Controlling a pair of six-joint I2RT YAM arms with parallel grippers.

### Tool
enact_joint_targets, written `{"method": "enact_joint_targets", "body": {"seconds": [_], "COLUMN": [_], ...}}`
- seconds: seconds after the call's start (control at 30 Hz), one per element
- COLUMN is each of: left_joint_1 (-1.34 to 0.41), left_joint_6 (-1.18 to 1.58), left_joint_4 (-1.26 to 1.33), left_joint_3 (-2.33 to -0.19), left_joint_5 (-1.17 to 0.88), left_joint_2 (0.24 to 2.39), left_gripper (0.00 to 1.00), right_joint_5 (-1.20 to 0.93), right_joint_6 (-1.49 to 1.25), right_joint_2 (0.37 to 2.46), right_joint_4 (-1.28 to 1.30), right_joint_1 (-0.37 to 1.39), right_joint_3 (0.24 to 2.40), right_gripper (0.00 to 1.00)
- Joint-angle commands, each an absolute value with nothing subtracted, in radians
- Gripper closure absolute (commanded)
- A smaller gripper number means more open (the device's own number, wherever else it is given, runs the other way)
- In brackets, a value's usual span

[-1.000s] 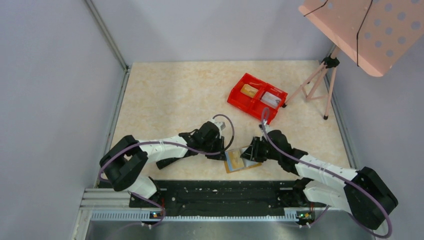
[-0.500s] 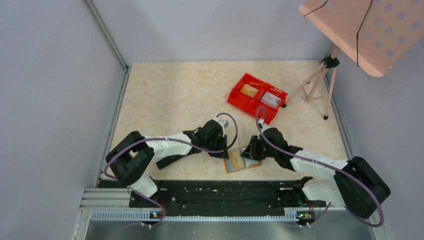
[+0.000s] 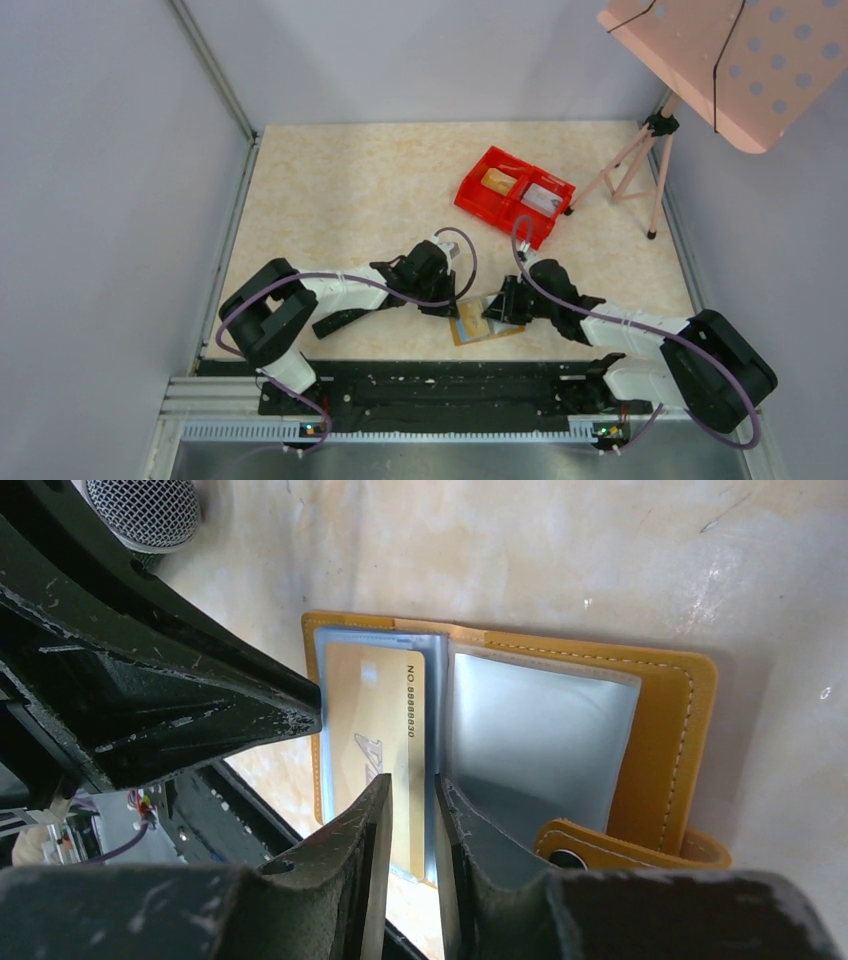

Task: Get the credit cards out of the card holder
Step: Remove the credit card from the card holder.

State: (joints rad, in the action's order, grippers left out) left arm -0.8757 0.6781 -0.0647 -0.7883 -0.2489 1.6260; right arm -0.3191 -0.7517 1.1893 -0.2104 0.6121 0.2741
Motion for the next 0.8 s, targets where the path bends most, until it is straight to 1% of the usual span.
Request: {"method": "enact_joint_targets", "body": {"seconds": [0.0, 0.47, 0.7, 0.77], "left_joint_1": [-0.874, -0.874, -0.874, -0.874], "left_joint_6": [0.666, 0.672, 0.677, 0.677], "left_joint_4": [-0.040, -0.038, -0.037, -0.037], "left_joint_3": [-0.770, -0.763, -0.755, -0.754], "left_joint_5": [-0.232, -0.231, -0.229, -0.228], "left_joint_2": [1.632, 1.628, 1.624, 1.622], "left_gripper": [0.83, 0.83, 0.83, 0.83], "right_joint_5": [-0.322, -0.372, -0.385, -0.387], "right_joint_6": [-0.746, -0.782, -0.793, -0.794], "right_joint_2": [1.194, 1.214, 1.232, 1.230], "right_joint_4": [-0.262, -0.380, -0.420, -0.425], "right_joint_1": [0.603, 0.602, 0.601, 0.600], "right_joint_3": [0.259, 0.207, 0.197, 0.196], "right_gripper": [0.78, 0.78, 0.82, 0.86]}}
